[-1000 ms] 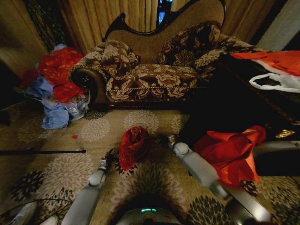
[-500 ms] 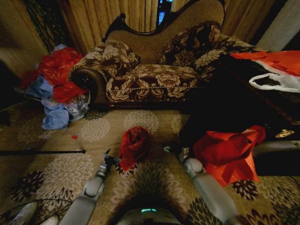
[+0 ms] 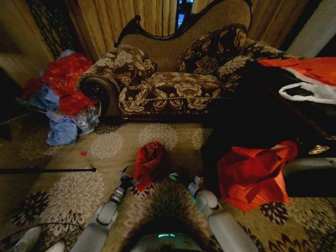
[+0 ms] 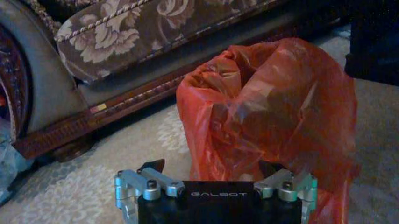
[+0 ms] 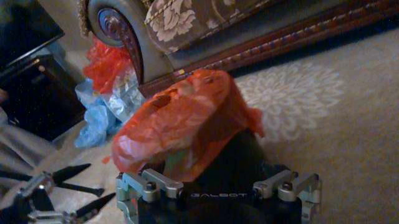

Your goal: Place a garbage bag over the trash bin.

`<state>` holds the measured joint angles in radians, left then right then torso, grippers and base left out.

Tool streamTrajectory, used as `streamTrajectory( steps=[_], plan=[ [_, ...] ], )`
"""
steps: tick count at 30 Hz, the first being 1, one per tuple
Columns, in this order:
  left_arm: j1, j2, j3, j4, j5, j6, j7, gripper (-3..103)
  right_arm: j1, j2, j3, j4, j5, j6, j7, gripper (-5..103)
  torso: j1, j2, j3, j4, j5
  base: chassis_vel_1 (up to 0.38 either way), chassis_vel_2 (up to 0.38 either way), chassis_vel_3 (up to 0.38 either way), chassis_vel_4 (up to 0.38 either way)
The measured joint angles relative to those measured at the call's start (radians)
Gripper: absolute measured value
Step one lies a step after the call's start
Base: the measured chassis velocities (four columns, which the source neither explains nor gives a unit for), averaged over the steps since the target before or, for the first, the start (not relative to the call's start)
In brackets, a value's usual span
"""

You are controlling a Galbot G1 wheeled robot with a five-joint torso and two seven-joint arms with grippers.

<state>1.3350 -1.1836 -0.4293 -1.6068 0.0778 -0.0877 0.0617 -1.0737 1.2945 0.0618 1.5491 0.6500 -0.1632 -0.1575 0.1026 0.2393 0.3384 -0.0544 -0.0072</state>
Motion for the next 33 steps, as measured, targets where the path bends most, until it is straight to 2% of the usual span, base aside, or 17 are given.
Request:
streamTrajectory(
  steps=[2, 8, 10, 14, 16, 17, 19, 20, 23, 24, 25, 27, 28, 31, 33],
  plan=[
    [-0.002, 0.0, -0.001, 0.0, -0.001, -0.001, -0.001, 100, 0.017, 0.022, -0.012, -0.021, 0.035, -0.012, 0.026, 100, 0.0, 0.0, 0.0, -0.0001, 0.0, 0.0, 0.0, 0.0, 0.0],
    [-0.009, 0.0, -0.001, 0.0, -0.006, -0.002, -0.002, 100, 0.058, 0.041, -0.029, -0.068, 0.053, -0.013, 0.04, 101, 0.0, 0.0, 0.0, -0.0001, 0.0002, 0.0, 0.0, 0.0, 0.0],
    [-0.012, -0.002, 0.0, 0.0, -0.008, -0.002, -0.003, 100, 0.073, 0.049, -0.042, -0.085, 0.058, -0.013, 0.047, 96, 0.0, 0.0, 0.0, -0.0001, 0.0, 0.0, 0.0, 0.0, 0.0],
    [-0.015, -0.005, 0.002, 0.004, -0.01, -0.001, -0.005, 100, 0.081, 0.058, -0.049, -0.099, 0.059, -0.012, 0.049, 96, 0.0, 0.0, 0.0, -0.0001, 0.0, 0.0, 0.0, 0.0, 0.0],
    [-0.019, -0.005, 0.002, 0.007, -0.012, 0.0, -0.012, 100, 0.084, 0.059, -0.058, -0.104, 0.061, -0.012, 0.049, 77, 0.0, 0.0, 0.0, -0.0002, 0.0, 0.0, 0.0, 0.0, 0.0],
    [-0.019, -0.005, 0.002, 0.007, -0.012, 0.0, -0.012, 100, 0.084, 0.059, -0.058, -0.104, 0.061, -0.012, 0.049, 77, 0.0, 0.0, 0.0, -0.0002, 0.0, 0.0, 0.0, 0.0, 0.0],
    [-0.024, -0.006, 0.002, 0.013, -0.013, 0.001, -0.016, 100, 0.086, 0.061, -0.069, -0.112, 0.062, -0.008, 0.047, 66, 0.0, 0.0, 0.0, -0.0002, 0.0, 0.0, 0.0, 0.0, 0.0],
    [-0.024, -0.006, 0.002, 0.013, -0.013, 0.001, -0.016, 100, 0.086, 0.061, -0.069, -0.112, 0.062, -0.008, 0.047, 66, 0.0, 0.0, 0.0, -0.0002, 0.0, 0.0, 0.0, 0.0, 0.0],
    [-0.026, -0.007, 0.001, 0.018, -0.014, -0.001, -0.018, 100, 0.09, 0.064, -0.074, -0.117, 0.062, -0.004, 0.046, 55, 0.0, 0.0, 0.0, -0.0001, 0.0001, 0.0, 0.0, 0.0, 0.0],
    [-0.027, -0.008, 0.001, 0.019, -0.014, -0.002, -0.018, 100, 0.091, 0.063, -0.076, -0.117, 0.062, -0.003, 0.045, 55, 0.0, 0.0, 0.0, -0.0001, 0.0, 0.0, 0.0, 0.0, 0.0],
    [-0.027, -0.008, 0.001, 0.021, -0.015, -0.003, -0.019, 100, 0.091, 0.06, -0.081, -0.116, 0.062, -0.002, 0.045, 44, 0.0, 0.0, 0.0, -0.0001, 0.0001, 0.0, 0.0, 0.0, 0.0],
    [-0.028, -0.009, 0.001, 0.022, -0.016, -0.004, -0.019, 100, 0.091, 0.058, -0.083, -0.115, 0.062, -0.002, 0.045, 44, 0.0, 0.0, 0.0, -0.0001, 0.0001, 0.0, 0.0, 0.0, 0.0],
    [-0.029, -0.009, 0.001, 0.026, -0.016, -0.007, -0.02, 100, 0.091, 0.057, -0.087, -0.115, 0.062, 0.002, 0.045, 33, 0.0, 0.0, 0.0, -0.0001, 0.0001, 0.0, 0.0, 0.0, 0.0],
    [-0.033, -0.011, 0.001, 0.031, -0.016, -0.011, -0.02, 100, 0.093, 0.057, -0.089, -0.121, 0.061, 0.007, 0.046, 27, 0.0, 0.0, 0.0, -0.0001, 0.0002, 0.0, 0.0, 0.0, 0.0],
    [-0.04, -0.012, 0.002, 0.038, -0.017, -0.014, -0.02, 100, 0.097, 0.053, -0.091, -0.127, 0.059, 0.01, 0.045, 17, 0.0, 0.0, 0.0, -0.0001, 0.0002, 0.0, 0.0, 0.0, 0.0]
  ],
)
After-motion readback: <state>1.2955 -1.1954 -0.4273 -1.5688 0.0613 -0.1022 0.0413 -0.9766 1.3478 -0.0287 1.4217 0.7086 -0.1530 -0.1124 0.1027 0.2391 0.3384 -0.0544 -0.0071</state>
